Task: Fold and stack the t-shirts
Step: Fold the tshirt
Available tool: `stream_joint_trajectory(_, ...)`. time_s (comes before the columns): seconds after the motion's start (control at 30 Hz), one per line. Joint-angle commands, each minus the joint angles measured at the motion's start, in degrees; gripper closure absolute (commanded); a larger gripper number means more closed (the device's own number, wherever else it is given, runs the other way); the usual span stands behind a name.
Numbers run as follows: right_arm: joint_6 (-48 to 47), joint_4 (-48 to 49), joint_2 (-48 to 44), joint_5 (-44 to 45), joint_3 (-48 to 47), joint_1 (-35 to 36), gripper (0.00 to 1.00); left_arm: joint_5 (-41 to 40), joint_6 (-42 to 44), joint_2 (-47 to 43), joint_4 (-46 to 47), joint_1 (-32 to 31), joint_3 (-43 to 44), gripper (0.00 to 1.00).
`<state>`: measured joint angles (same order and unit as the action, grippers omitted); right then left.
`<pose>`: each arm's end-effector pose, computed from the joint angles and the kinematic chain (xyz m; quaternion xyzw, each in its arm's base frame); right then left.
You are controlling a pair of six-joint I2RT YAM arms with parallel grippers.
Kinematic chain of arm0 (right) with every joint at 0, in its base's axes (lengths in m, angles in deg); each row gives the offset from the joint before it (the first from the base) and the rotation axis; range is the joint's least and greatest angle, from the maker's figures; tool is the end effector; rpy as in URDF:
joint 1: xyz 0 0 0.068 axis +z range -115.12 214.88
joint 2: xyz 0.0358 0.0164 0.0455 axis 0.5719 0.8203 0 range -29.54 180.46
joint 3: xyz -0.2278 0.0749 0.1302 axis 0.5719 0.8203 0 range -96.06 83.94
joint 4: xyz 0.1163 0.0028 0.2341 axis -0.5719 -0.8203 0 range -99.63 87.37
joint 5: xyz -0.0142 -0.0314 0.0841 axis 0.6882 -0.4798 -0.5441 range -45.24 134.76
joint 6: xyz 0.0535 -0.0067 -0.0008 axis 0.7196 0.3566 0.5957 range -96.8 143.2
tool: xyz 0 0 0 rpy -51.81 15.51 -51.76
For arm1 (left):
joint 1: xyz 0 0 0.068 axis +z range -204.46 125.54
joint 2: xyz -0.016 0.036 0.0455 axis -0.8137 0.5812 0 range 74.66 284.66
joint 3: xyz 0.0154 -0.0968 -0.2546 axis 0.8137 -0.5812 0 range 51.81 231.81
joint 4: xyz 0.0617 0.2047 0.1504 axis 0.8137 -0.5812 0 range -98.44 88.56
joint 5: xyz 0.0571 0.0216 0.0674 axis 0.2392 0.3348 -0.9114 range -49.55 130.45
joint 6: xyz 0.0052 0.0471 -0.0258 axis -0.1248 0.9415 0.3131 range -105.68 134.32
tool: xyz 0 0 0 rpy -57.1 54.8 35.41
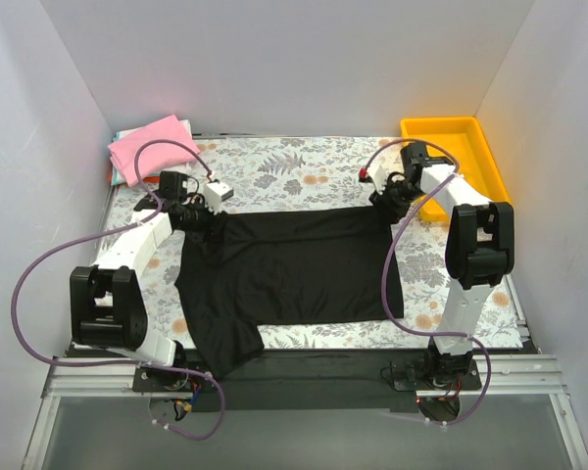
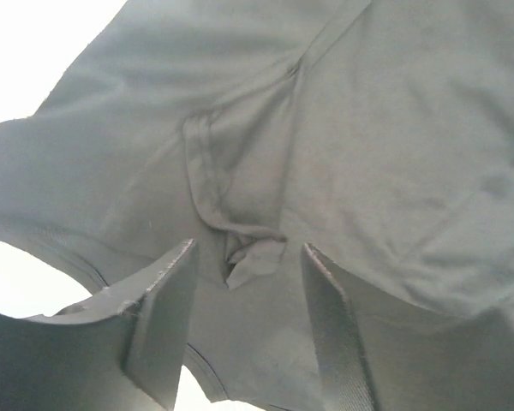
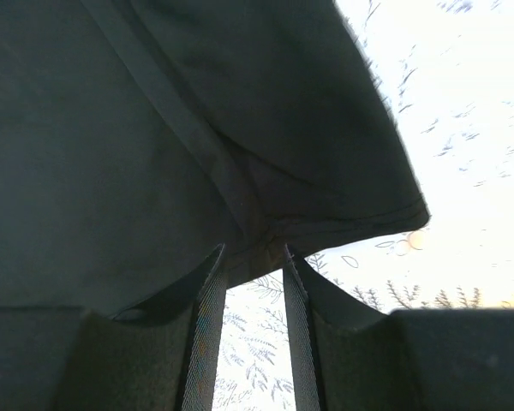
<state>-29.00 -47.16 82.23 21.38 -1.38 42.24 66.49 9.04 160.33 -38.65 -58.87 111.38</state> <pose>0.3937 0.0651 0.2024 -0.5087 0.8216 0.1230 0.2258 0.2920 -0.0381 0.2281 0.0448 0.9483 -0.2374 0.2056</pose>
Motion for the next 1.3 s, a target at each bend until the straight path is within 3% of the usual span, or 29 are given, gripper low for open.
stream_joint_trajectory(0.0,4.54,-3.63,-1.82,-4.40,-6.25,0.11,0.63,7.08,0.64,1.67,-2.69,-0.08,6.25,0.49)
stream_joint_trajectory(0.13,7.99,-4.60,3.27,-3.26,-11.44,1.69,0.73,8.15,-2.80,7.92,-3.13,-0.08,11.44,0.49)
stream_joint_trajectory(0.3,9.22,-4.33,6.36,0.87,-12.68,4.42,0.78,3.58,-6.85,15.04,-1.81,-0.08,14.86,0.51)
stream_joint_trajectory(0.63,8.79,-4.51,9.00,4.13,-10.23,5.12,0.79,2.35,-8.00,19.54,-4.80,-0.08,14.61,0.47)
stream_joint_trajectory(0.97,7.30,-5.74,9.35,5.27,-7.58,5.39,0.80,2.70,-6.24,19.36,-5.50,-1.22,12.15,0.49)
stream_joint_trajectory(1.1,6.42,-6.44,8.47,5.27,-6.88,5.39,0.81,4.01,-6.06,18.93,-6.38,-1.31,12.59,0.54)
stream_joint_trajectory(1.27,5.01,-6.88,5.40,4.57,-5.74,5.48,0.81,5.69,-4.13,15.68,-7.26,-2.36,11.27,0.72)
